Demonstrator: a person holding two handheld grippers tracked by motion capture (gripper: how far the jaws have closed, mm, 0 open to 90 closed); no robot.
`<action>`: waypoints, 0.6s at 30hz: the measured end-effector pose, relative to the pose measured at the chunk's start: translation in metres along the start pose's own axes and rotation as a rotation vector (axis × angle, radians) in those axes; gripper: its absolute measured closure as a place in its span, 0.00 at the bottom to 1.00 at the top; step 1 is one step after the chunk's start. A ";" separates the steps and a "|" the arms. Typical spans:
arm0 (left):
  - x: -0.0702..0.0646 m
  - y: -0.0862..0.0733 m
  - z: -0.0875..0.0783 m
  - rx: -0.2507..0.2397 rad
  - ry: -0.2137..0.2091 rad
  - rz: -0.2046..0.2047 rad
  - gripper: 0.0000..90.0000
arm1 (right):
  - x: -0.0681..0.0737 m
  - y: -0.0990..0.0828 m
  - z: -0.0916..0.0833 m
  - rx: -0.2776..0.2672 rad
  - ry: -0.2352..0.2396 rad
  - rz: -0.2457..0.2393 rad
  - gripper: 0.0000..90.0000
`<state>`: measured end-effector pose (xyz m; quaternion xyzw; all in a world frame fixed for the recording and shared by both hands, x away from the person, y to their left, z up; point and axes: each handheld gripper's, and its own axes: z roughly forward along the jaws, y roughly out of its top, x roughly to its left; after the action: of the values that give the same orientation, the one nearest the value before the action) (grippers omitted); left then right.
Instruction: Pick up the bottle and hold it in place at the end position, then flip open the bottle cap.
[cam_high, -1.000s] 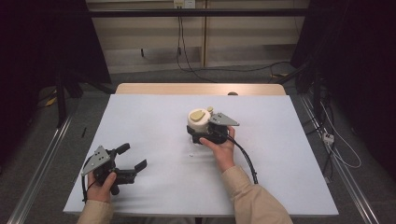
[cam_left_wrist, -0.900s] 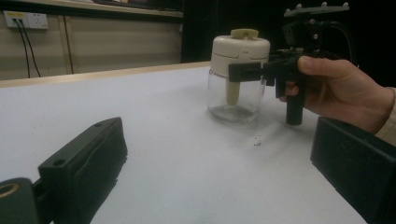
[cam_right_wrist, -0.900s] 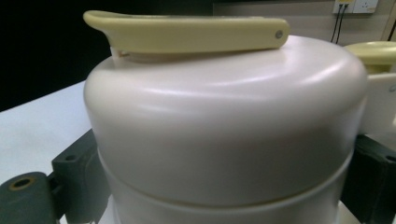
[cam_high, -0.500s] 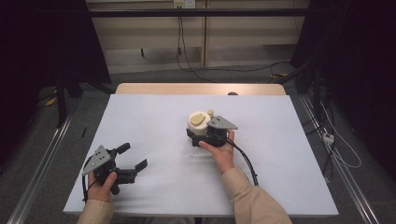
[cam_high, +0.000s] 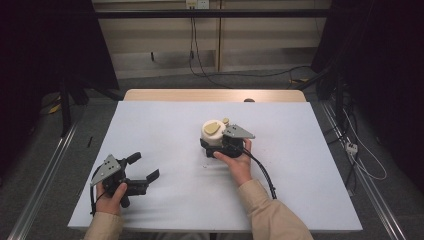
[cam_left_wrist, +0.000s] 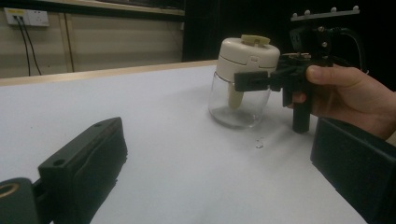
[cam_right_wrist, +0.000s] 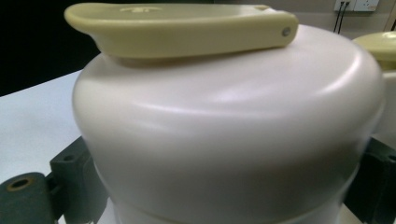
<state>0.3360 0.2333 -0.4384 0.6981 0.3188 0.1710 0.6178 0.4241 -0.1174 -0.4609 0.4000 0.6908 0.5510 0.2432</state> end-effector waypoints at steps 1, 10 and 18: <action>-0.001 0.000 0.000 0.003 -0.001 0.000 0.03 | 0.000 0.000 0.000 0.001 0.000 0.000 0.08; -0.001 0.002 0.002 0.001 0.014 -0.004 0.03 | 0.000 0.000 0.000 0.005 0.001 0.000 0.08; -0.001 0.005 0.004 0.000 0.017 -0.008 0.03 | -0.001 0.000 0.000 0.007 0.003 0.001 0.08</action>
<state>0.3387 0.2290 -0.4340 0.6953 0.3270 0.1746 0.6157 0.4245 -0.1178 -0.4607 0.4003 0.6928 0.5495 0.2406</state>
